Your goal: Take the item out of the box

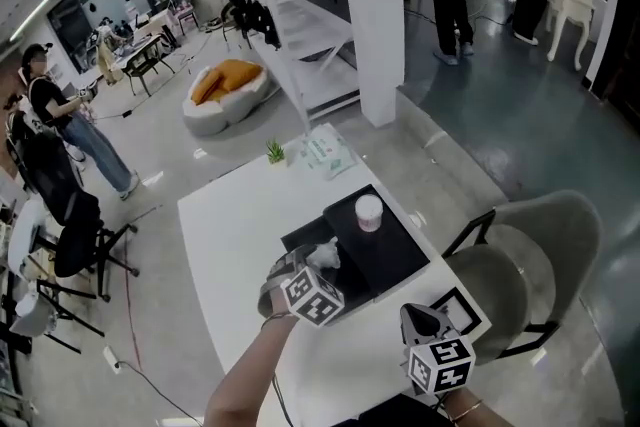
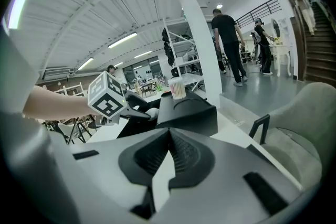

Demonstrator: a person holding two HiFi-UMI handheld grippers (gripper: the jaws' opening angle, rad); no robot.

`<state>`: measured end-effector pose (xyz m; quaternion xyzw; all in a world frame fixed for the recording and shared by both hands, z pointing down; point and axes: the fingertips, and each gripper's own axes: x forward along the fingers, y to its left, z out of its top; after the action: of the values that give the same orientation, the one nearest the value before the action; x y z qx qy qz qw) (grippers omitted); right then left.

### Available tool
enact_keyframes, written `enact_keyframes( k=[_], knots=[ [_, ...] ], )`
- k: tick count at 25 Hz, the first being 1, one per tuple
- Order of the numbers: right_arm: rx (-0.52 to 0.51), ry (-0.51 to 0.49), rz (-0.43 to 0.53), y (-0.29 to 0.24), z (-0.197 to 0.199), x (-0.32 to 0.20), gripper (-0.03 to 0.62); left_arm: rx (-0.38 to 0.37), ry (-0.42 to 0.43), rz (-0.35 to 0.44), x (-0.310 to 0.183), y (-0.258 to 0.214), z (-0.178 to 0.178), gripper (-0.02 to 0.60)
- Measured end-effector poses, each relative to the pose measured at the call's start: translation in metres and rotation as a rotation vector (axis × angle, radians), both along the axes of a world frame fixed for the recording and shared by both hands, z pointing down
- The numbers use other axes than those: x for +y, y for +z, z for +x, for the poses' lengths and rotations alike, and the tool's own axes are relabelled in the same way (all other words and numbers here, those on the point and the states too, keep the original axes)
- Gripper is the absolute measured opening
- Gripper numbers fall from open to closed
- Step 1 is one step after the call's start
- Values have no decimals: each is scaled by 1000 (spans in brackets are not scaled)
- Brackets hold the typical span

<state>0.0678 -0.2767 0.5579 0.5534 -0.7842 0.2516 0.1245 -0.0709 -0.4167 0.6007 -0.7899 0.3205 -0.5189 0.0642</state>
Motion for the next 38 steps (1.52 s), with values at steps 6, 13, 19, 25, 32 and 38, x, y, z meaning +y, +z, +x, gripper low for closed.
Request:
enact_keyframes(
  k=[6, 13, 19, 25, 32, 38],
  knots=[
    [-1, 0, -14, 5, 2, -2, 0, -65, 49, -11, -14, 11, 8, 241],
    [1, 8, -29, 8, 7, -4, 0, -106, 76, -106, -17, 28, 9, 239],
    [-4, -1, -42, 12, 5, -10, 0, -84, 94, -151, -19, 31, 12, 231],
    [-3, -14, -53, 14, 0, -8, 0, -140, 149, -139, -11, 34, 15, 172],
    [0, -20, -53, 7, -1, -6, 0, -229, 219, -66, -5, 30, 19, 109],
    [-7, -34, -67, 10, -9, 1, 0, -149, 191, -19, 6, 8, 20, 89]
  ],
)
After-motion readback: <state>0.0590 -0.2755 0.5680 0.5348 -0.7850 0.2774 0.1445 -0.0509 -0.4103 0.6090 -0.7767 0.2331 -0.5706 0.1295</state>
